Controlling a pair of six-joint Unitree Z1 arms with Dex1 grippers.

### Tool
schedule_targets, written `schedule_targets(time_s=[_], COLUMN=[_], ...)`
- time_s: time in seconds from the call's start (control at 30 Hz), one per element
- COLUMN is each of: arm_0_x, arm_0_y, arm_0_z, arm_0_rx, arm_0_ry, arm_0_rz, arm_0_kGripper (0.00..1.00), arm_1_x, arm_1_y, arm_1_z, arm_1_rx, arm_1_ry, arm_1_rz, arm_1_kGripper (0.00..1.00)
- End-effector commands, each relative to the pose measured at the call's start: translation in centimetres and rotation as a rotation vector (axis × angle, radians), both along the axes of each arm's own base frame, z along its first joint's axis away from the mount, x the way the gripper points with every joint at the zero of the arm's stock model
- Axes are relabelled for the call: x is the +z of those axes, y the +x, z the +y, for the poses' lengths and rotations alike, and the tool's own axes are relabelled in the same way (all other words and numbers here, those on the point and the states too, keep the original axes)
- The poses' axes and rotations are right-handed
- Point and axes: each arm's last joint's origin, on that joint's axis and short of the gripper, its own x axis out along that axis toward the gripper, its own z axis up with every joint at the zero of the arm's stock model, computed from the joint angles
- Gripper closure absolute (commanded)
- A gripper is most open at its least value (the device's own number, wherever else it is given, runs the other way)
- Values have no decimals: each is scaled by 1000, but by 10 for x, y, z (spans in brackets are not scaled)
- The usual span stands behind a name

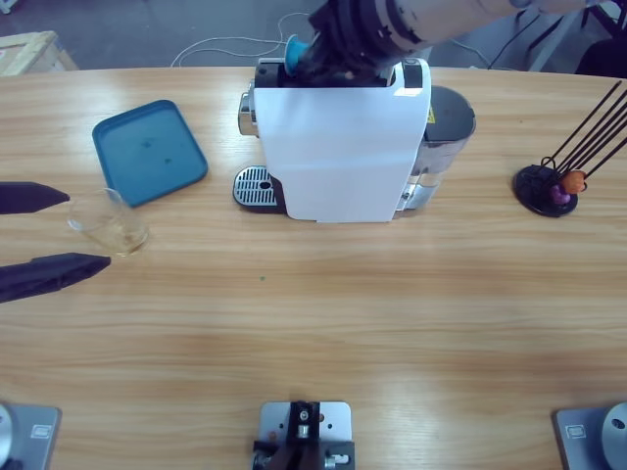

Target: Pour coffee

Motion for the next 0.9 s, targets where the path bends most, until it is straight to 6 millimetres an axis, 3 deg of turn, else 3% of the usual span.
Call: schedule_targets(time_s=[0.03, 0.27, 0.3, 0.33, 0.37, 0.4, 0.43, 0.5, 0.6, 0.77, 0.9], arm_0_x=[-12, -15, -15, -15, -14, -13, -13, -11, -6, 6, 10], arm_0_y=[0, -1, -1, -1, 0, 0, 0, 0, -3, -6, -7], arm_0_z=[-1, 0, 0, -1, -1, -1, -1, -1, 1, 4, 5], arm_0_rx=[11, 11, 11, 11, 11, 11, 12, 12, 6, 1, -8], arm_0_ry=[27, 32, 32, 30, 26, 23, 20, 14, -10, -52, -65], arm_0_rz=[29, 34, 34, 32, 29, 25, 22, 18, 4, -32, -40], arm_0_kGripper=[13, 13, 13, 13, 13, 13, 13, 13, 9, 9, 9], arm_1_x=[-19, -6, 1, 12, 25, 40, 52, 68, 76, 66, 58], arm_1_y=[4, -3, -7, -12, -19, -29, -36, -53, -76, -108, -130], arm_1_z=[7, 10, 13, 16, 20, 24, 26, 23, 8, -47, -96], arm_1_rx=[-7, 18, 45, 85, 127, 168, 173, 162, -28, -242, -479], arm_1_ry=[-33, 6, 33, 69, 112, 155, 177, 226, 319, 285, 327], arm_1_rz=[34, 23, 22, 19, 16, 17, 32, 69, 285, 355, 285], arm_1_kGripper=[2, 55, 158, 339, 547, 885, 1000, 1000, 1000, 1000, 1000])
